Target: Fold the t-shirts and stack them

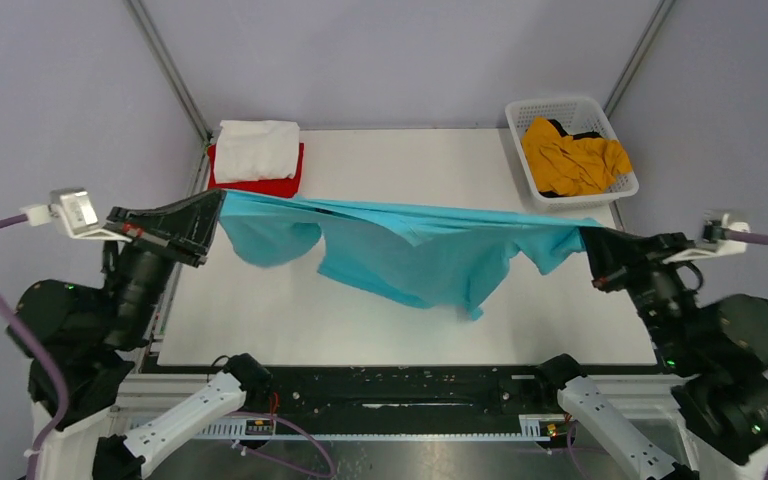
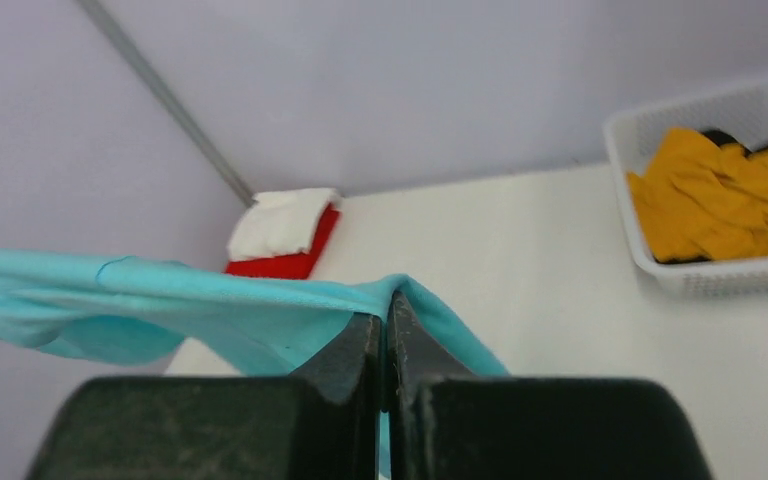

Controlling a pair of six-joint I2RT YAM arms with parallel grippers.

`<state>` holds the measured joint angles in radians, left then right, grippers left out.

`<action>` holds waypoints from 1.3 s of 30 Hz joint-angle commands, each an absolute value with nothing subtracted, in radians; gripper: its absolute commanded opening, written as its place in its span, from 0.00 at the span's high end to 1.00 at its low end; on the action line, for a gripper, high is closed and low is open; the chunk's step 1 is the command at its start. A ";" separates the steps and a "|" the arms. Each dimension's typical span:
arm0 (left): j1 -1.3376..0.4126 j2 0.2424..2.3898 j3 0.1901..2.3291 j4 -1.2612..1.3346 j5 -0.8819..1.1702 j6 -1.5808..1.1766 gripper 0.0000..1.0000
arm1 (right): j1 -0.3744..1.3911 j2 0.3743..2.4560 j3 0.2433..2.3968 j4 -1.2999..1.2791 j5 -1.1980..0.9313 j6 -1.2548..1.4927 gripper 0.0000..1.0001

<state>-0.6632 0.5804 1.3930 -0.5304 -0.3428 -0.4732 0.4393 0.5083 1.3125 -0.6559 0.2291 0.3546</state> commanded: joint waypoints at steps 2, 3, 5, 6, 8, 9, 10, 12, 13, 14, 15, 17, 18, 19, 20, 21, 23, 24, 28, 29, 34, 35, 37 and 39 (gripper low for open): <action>-0.644 0.556 1.590 -0.506 -0.257 -0.392 1.00 | 0.423 0.518 1.579 -0.748 0.099 0.261 1.00; -0.644 0.566 1.627 -0.509 -0.215 -0.390 1.00 | 0.423 0.529 1.622 -0.752 0.051 0.259 1.00; -0.643 0.593 1.708 -0.522 -0.149 -0.382 1.00 | 0.423 0.556 1.703 -0.762 -0.009 0.255 1.00; -0.644 0.615 1.750 -0.530 -0.123 -0.375 1.00 | 0.423 0.566 1.743 -0.767 -0.029 0.253 1.00; -0.644 0.646 1.822 -0.545 -0.105 -0.361 1.00 | 0.423 0.589 1.804 -0.770 -0.023 0.237 1.00; -0.643 0.660 1.854 -0.554 -0.105 -0.355 1.00 | 0.423 0.601 1.832 -0.773 -0.008 0.232 1.00; -0.643 0.674 1.881 -0.558 -0.107 -0.350 1.00 | 0.424 0.620 1.861 -0.782 0.035 0.227 1.00; -0.643 0.701 1.912 -0.558 -0.122 -0.339 1.00 | 0.423 0.660 1.905 -0.797 0.090 0.204 1.00; -0.642 0.717 1.919 -0.558 -0.138 -0.336 1.00 | 0.423 0.681 1.920 -0.802 0.117 0.197 1.00; -0.643 0.732 1.923 -0.557 -0.163 -0.332 1.00 | 0.424 0.703 1.932 -0.805 0.145 0.186 1.00; -0.642 0.752 1.924 -0.557 -0.195 -0.326 1.00 | 0.423 0.730 1.940 -0.805 0.171 0.176 1.00; -0.643 0.802 1.915 -0.560 -0.285 -0.310 1.00 | 0.423 0.787 1.946 -0.803 0.245 0.159 1.00; -0.643 0.835 1.908 -0.563 -0.342 -0.300 1.00 | 0.423 0.818 1.945 -0.801 0.277 0.146 1.00; -0.643 0.870 1.898 -0.568 -0.407 -0.286 1.00 | 0.423 0.851 1.939 -0.800 0.320 0.134 1.00; -0.642 0.909 1.885 -0.566 -0.482 -0.272 1.00 | 0.423 0.887 1.928 -0.794 0.363 0.125 1.00; -0.643 0.952 1.867 -0.563 -0.568 -0.249 1.00 | 0.423 0.918 1.905 -0.777 0.407 0.112 1.00; -0.639 1.047 1.814 -0.541 -0.750 -0.213 1.00 | 0.423 0.989 1.821 -0.726 0.493 0.092 1.00; -0.623 1.096 1.785 -0.526 -0.821 -0.197 1.00 | 0.421 1.025 1.779 -0.695 0.520 0.080 1.00; -0.419 1.331 1.711 -0.615 -0.651 -0.314 1.00 | 0.396 1.246 1.632 -0.580 0.475 0.055 1.00; -0.371 1.385 1.677 -0.618 -0.589 -0.347 1.00 | 0.390 1.303 1.595 -0.545 0.455 0.068 1.00; -0.289 1.641 1.562 -0.579 -0.444 -0.402 0.65 | 0.357 1.646 1.567 -0.451 0.336 0.152 0.91; -0.280 1.693 1.582 -0.598 -0.418 -0.411 0.44 | 0.356 1.710 1.583 -0.436 0.318 0.158 0.85; -0.268 1.782 1.637 -0.649 -0.390 -0.432 0.01 | 0.356 1.812 1.631 -0.426 0.280 0.158 0.52; -0.265 1.833 1.673 -0.679 -0.373 -0.445 0.01 | 0.356 1.877 1.679 -0.460 0.276 0.167 0.27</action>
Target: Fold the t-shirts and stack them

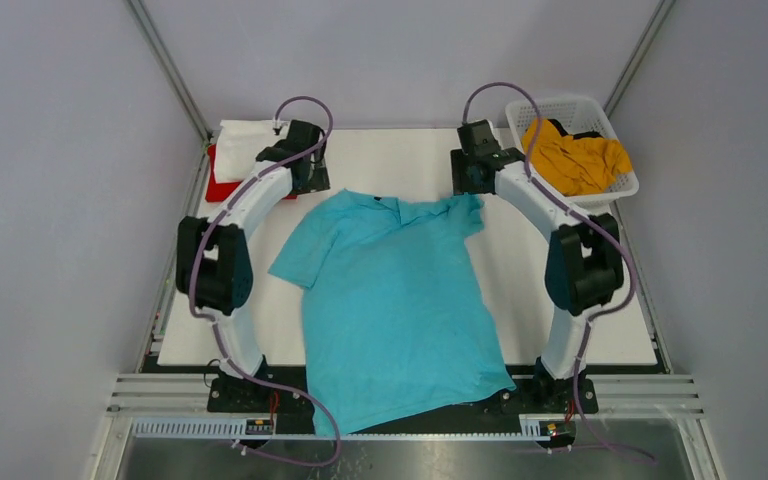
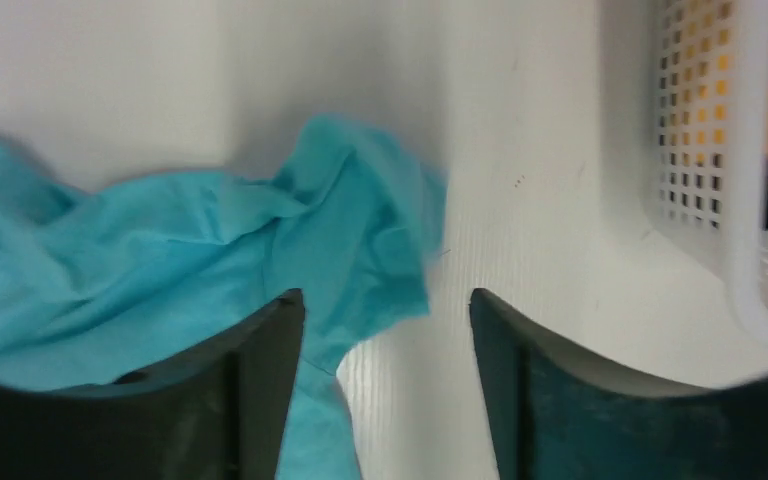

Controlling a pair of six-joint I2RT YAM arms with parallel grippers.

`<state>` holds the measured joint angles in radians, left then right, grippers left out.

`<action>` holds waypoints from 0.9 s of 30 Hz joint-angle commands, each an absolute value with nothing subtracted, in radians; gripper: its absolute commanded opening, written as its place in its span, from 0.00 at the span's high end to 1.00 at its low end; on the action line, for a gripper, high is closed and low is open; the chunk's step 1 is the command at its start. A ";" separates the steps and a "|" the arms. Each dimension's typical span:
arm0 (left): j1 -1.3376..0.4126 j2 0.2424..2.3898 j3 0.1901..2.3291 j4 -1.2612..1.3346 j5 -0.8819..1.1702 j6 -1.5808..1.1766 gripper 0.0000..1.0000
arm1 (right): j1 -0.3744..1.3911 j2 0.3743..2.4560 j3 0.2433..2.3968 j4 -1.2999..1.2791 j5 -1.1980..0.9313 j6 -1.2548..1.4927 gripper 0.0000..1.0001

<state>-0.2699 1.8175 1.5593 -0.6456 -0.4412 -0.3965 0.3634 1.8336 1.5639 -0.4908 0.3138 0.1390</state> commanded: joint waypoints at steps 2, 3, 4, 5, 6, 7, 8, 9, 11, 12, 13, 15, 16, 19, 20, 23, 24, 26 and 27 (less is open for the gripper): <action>-0.265 1.828 1.655 -0.663 -0.329 -0.450 0.01 | 0.356 1.888 1.681 -0.472 0.290 0.191 0.04; -0.265 1.813 1.633 -0.640 -0.296 -0.452 0.01 | 0.356 1.868 1.655 -0.463 0.285 0.200 0.01; -0.265 1.798 1.607 -0.612 -0.254 -0.453 0.01 | 0.356 1.841 1.622 -0.452 0.276 0.218 0.01; -0.265 1.780 1.577 -0.585 -0.215 -0.457 0.01 | 0.356 1.808 1.587 -0.446 0.267 0.241 0.01; -0.265 1.766 1.545 -0.559 -0.173 -0.460 0.01 | 0.356 1.774 1.540 -0.444 0.248 0.269 0.01; -0.265 1.754 1.514 -0.537 -0.133 -0.466 0.01 | 0.356 1.729 1.495 -0.444 0.221 0.301 0.01; -0.265 1.743 1.476 -0.508 -0.084 -0.473 0.01 | 0.357 1.689 1.433 -0.442 0.183 0.337 0.01; -0.265 1.736 1.455 -0.481 -0.048 -0.478 0.01 | 0.359 1.638 1.364 -0.436 0.137 0.375 0.00; -0.265 1.736 1.399 -0.438 0.014 -0.489 0.01 | 0.386 1.542 1.200 -0.388 0.040 0.457 0.01; -0.265 1.744 1.388 -0.427 0.034 -0.496 0.01 | 0.408 1.495 1.128 -0.361 0.009 0.485 0.00; -0.265 1.759 1.386 -0.427 0.048 -0.503 0.01 | 0.436 1.458 1.055 -0.345 -0.026 0.512 0.00; -0.265 1.792 1.384 -0.430 0.077 -0.520 0.01 | 0.498 1.398 0.938 -0.337 -0.049 0.573 0.01; -0.265 1.808 1.381 -0.428 0.093 -0.529 0.01 | 0.528 1.378 0.884 -0.329 -0.068 0.604 0.00; -0.265 1.855 1.370 -0.423 0.118 -0.552 0.01 | 0.592 1.357 0.767 -0.279 -0.118 0.682 0.01; -0.266 1.867 1.366 -0.425 0.118 -0.560 0.01 | 0.603 1.361 0.748 -0.271 -0.120 0.695 0.01; -0.265 1.883 1.336 -0.430 0.114 -0.579 0.01 | 0.607 1.410 0.730 -0.274 -0.102 0.723 0.00; -0.265 1.881 1.319 -0.428 0.111 -0.583 0.01 | 0.607 1.434 0.740 -0.278 -0.087 0.724 0.00; -0.265 1.871 1.281 -0.425 0.091 -0.597 0.01 | 0.605 1.497 0.783 -0.292 -0.062 0.713 0.01; -0.265 1.867 1.262 -0.427 0.085 -0.603 0.01 | 0.603 1.538 0.815 -0.303 -0.050 0.701 0.00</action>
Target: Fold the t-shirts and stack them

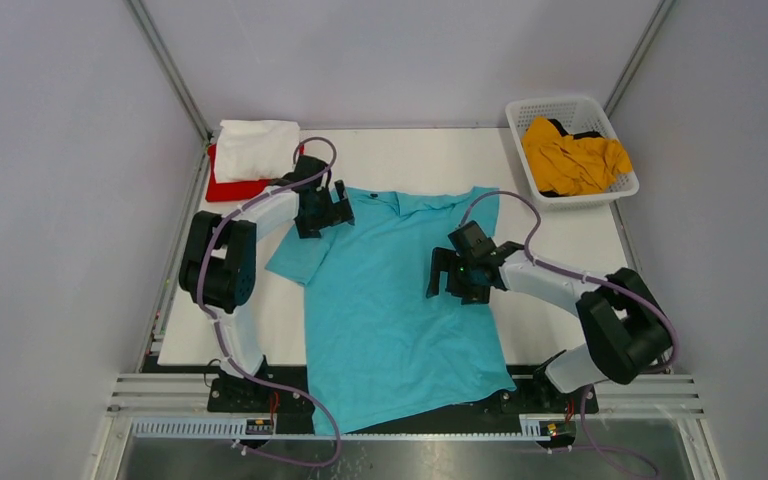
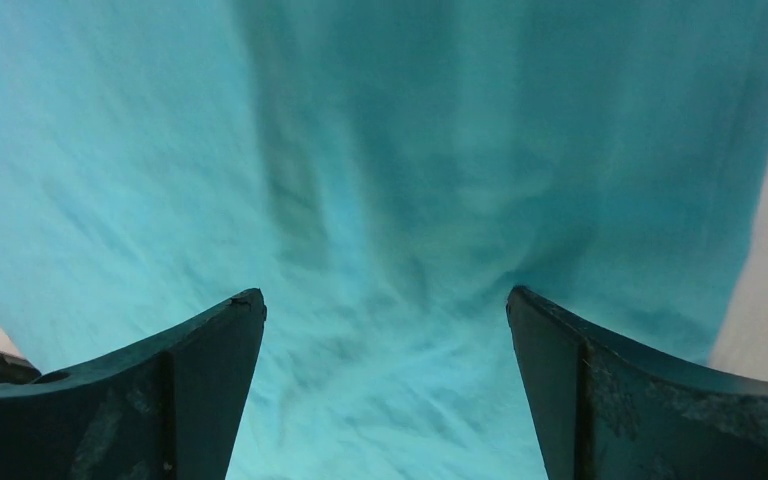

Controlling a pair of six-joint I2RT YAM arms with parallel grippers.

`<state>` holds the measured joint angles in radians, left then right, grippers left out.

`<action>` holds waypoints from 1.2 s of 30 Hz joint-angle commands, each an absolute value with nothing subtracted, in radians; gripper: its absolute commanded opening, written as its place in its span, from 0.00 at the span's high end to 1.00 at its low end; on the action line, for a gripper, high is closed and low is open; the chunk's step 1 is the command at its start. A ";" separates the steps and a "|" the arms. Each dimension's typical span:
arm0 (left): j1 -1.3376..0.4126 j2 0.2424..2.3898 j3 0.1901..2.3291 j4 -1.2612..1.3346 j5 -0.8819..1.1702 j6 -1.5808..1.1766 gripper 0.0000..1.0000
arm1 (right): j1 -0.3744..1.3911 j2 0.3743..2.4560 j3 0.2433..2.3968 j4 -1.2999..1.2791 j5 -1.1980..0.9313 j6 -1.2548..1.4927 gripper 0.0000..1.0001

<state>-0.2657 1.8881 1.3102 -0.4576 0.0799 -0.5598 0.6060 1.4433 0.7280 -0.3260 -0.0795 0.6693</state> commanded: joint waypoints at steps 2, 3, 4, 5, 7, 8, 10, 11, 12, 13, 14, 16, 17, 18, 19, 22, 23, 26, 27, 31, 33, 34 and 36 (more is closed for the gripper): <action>-0.265 1.864 1.225 -0.424 0.082 -0.616 0.01 | 0.587 1.621 0.893 -0.349 -0.042 0.684 0.00; -0.265 1.863 1.209 -0.424 0.085 -0.623 0.01 | 0.579 1.664 0.930 -0.368 -0.042 0.674 0.00; -0.265 1.861 1.189 -0.422 0.087 -0.633 0.01 | 0.565 1.701 0.971 -0.384 -0.042 0.666 0.01; -0.265 1.858 1.170 -0.422 0.090 -0.646 0.01 | 0.546 1.741 1.011 -0.402 -0.052 0.662 0.01; -0.266 1.848 1.131 -0.413 0.121 -0.667 0.01 | 0.500 1.825 1.087 -0.434 -0.090 0.646 0.01; -0.267 1.840 1.109 -0.410 0.140 -0.680 0.01 | 0.478 1.859 1.125 -0.444 -0.109 0.640 0.01; -0.270 1.808 1.052 -0.399 0.161 -0.703 0.01 | 0.437 1.920 1.212 -0.480 -0.147 0.625 0.01; -0.274 1.783 1.007 -0.397 0.166 -0.724 0.01 | 0.424 1.946 1.258 -0.500 -0.156 0.617 0.00; -0.283 1.756 0.962 -0.381 0.172 -0.745 0.01 | 0.415 1.970 1.309 -0.510 -0.160 0.608 0.00; -0.300 1.723 0.913 -0.367 0.181 -0.768 0.01 | 0.408 2.000 1.361 -0.525 -0.160 0.603 0.00; -0.318 1.687 0.862 -0.343 0.187 -0.797 0.01 | 0.401 2.036 1.430 -0.551 -0.160 0.597 0.00; -0.376 1.620 0.755 -0.299 0.195 -0.862 0.01 | 0.398 2.122 1.592 -0.637 -0.179 0.569 0.01; -0.420 1.584 0.708 -0.278 0.202 -0.907 0.01 | 0.399 2.166 1.697 -0.688 -0.190 0.553 0.01; -0.461 1.559 0.662 -0.258 0.207 -0.949 0.01 | 0.399 2.204 1.757 -0.710 -0.202 0.551 0.01; -0.506 1.533 0.620 -0.234 0.212 -0.990 0.01 | 0.400 2.234 1.805 -0.728 -0.213 0.550 0.01; -0.660 1.494 0.525 -0.137 0.234 -1.130 0.01 | 0.410 2.311 1.934 -0.761 -0.220 0.536 0.00; -0.716 1.497 0.510 -0.099 0.250 -1.170 0.01 | 0.416 2.338 1.984 -0.773 -0.225 0.527 0.00; -0.889 1.535 0.542 0.021 0.277 -1.257 0.01 | 0.443 2.443 2.182 -0.858 -0.218 0.471 0.00; -0.932 1.557 0.576 0.024 0.281 -1.249 0.01 | 0.453 2.474 2.256 -0.899 -0.230 0.457 0.01; -1.005 1.599 0.728 -0.091 0.252 -1.170 0.01 | 0.477 2.540 2.491 -1.029 -0.229 0.414 0.01; -1.018 1.552 0.748 -0.124 0.211 -1.142 0.01 | 0.476 2.489 2.486 -1.038 -0.195 0.393 0.01; -1.021 1.513 0.753 -0.148 0.180 -1.128 0.01 | 0.476 2.448 2.466 -1.035 -0.169 0.375 0.01; -1.022 1.411 0.774 -0.233 0.095 -1.090 0.01 | 0.474 2.347 2.399 -1.023 -0.123 0.343 0.01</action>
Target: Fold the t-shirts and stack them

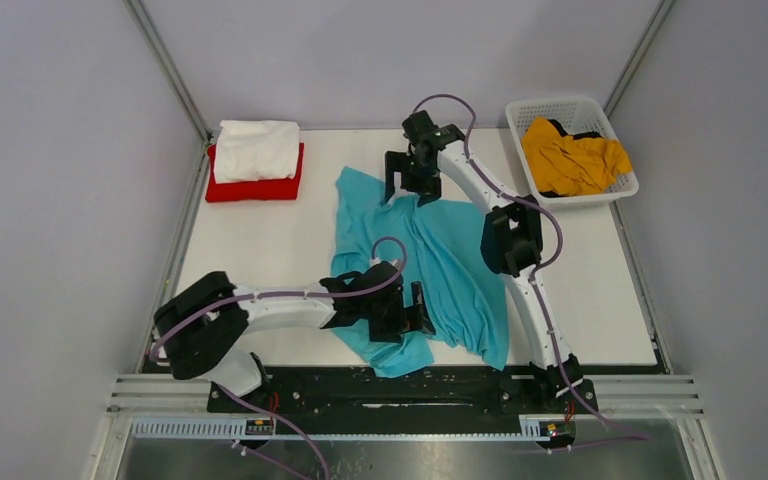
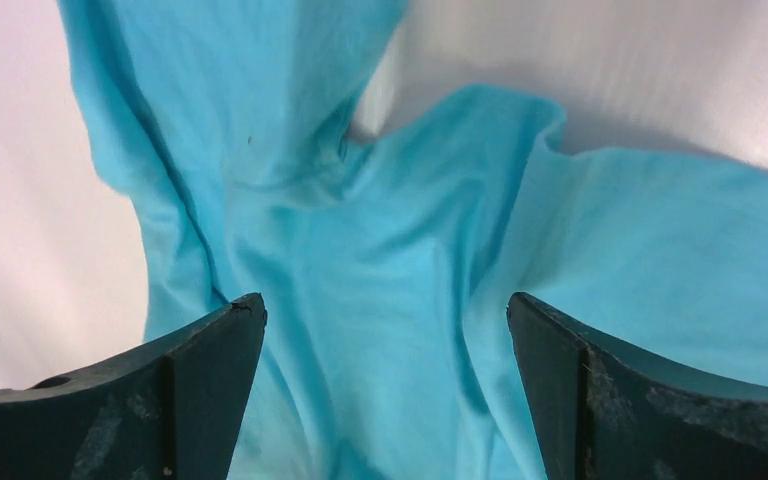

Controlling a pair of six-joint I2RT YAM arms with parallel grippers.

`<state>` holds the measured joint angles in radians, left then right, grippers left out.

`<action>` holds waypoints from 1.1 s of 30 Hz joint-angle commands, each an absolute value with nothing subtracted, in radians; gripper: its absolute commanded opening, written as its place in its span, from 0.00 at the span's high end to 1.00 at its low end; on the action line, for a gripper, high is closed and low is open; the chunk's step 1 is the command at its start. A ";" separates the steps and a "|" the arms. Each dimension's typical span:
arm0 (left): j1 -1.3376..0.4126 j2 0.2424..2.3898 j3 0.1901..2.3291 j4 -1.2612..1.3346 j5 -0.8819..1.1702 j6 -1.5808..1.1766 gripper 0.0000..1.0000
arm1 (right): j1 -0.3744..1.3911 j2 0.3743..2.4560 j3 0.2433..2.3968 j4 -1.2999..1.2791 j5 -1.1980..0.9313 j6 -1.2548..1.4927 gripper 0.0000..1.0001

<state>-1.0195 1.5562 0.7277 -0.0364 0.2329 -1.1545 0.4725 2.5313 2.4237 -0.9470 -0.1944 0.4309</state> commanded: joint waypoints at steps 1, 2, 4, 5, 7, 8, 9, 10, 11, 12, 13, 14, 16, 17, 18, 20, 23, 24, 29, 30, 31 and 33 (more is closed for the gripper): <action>-1.021 1.365 0.790 -0.286 0.035 -1.065 0.01 | 0.475 2.294 2.354 -1.017 -0.104 0.330 0.01; -1.017 1.331 0.807 -0.333 -0.026 -1.039 0.01 | 0.475 2.229 2.292 -1.005 -0.085 0.319 0.01; -0.978 1.275 0.838 -0.406 -0.105 -0.990 0.01 | 0.474 2.097 2.106 -0.945 -0.041 0.315 0.00; -0.942 1.258 0.849 -0.425 -0.122 -0.959 0.01 | 0.474 2.021 2.002 -0.907 -0.023 0.316 0.01; -0.855 1.243 0.858 -0.424 -0.119 -0.920 0.01 | 0.472 1.873 1.760 -0.797 -0.007 0.332 0.01; -0.808 1.248 0.863 -0.405 -0.099 -0.896 0.01 | 0.470 1.801 1.646 -0.739 -0.005 0.353 0.00; -0.768 1.262 0.870 -0.379 -0.081 -0.877 0.01 | 0.470 1.713 1.524 -0.682 -0.005 0.383 0.01; -0.727 1.285 0.888 -0.364 -0.056 -0.858 0.01 | 0.469 1.661 1.419 -0.637 -0.018 0.407 0.01; -0.695 1.318 0.911 -0.349 -0.030 -0.833 0.01 | 0.470 1.616 1.329 -0.595 -0.031 0.433 0.01; -0.676 1.354 0.944 -0.349 -0.023 -0.818 0.01 | 0.469 1.579 1.241 -0.559 -0.067 0.457 0.00; -0.663 1.398 0.978 -0.354 -0.026 -0.806 0.01 | 0.469 1.549 1.167 -0.520 -0.096 0.473 0.01; -0.655 1.443 1.011 -0.354 -0.021 -0.785 0.01 | 0.469 1.525 1.105 -0.489 -0.113 0.490 0.01; -0.646 1.533 1.070 -0.367 -0.038 -0.769 0.01 | 0.469 1.499 1.012 -0.441 -0.120 0.510 0.01; -0.640 1.573 1.097 -0.374 -0.041 -0.755 0.01 | 0.469 1.495 0.982 -0.427 -0.115 0.512 0.00; -0.633 1.609 1.120 -0.384 -0.057 -0.747 0.01 | 0.469 1.496 0.960 -0.419 -0.111 0.512 0.01; -0.615 1.671 1.153 -0.413 -0.088 -0.737 0.01 | 0.469 1.511 0.935 -0.417 -0.114 0.509 0.01; -0.568 1.738 1.160 -0.405 -0.115 -0.731 0.01 | 0.469 1.539 0.907 -0.398 -0.112 0.513 0.00; -0.552 1.758 1.161 -0.402 -0.122 -0.727 0.01 | 0.468 1.546 0.898 -0.392 -0.109 0.518 0.01; -0.442 1.821 1.174 -0.423 -0.120 -0.704 0.01 | 0.447 1.568 0.847 -0.375 -0.098 0.523 0.01; -0.420 1.824 1.173 -0.432 -0.122 -0.706 0.01 | 0.438 1.569 0.835 -0.375 -0.094 0.528 0.01; -0.397 1.823 1.169 -0.432 -0.128 -0.704 0.01 | 0.428 1.567 0.824 -0.376 -0.093 0.530 0.00; -0.353 1.819 1.167 -0.442 -0.152 -0.701 0.01 | 0.406 1.560 0.799 -0.373 -0.093 0.537 0.00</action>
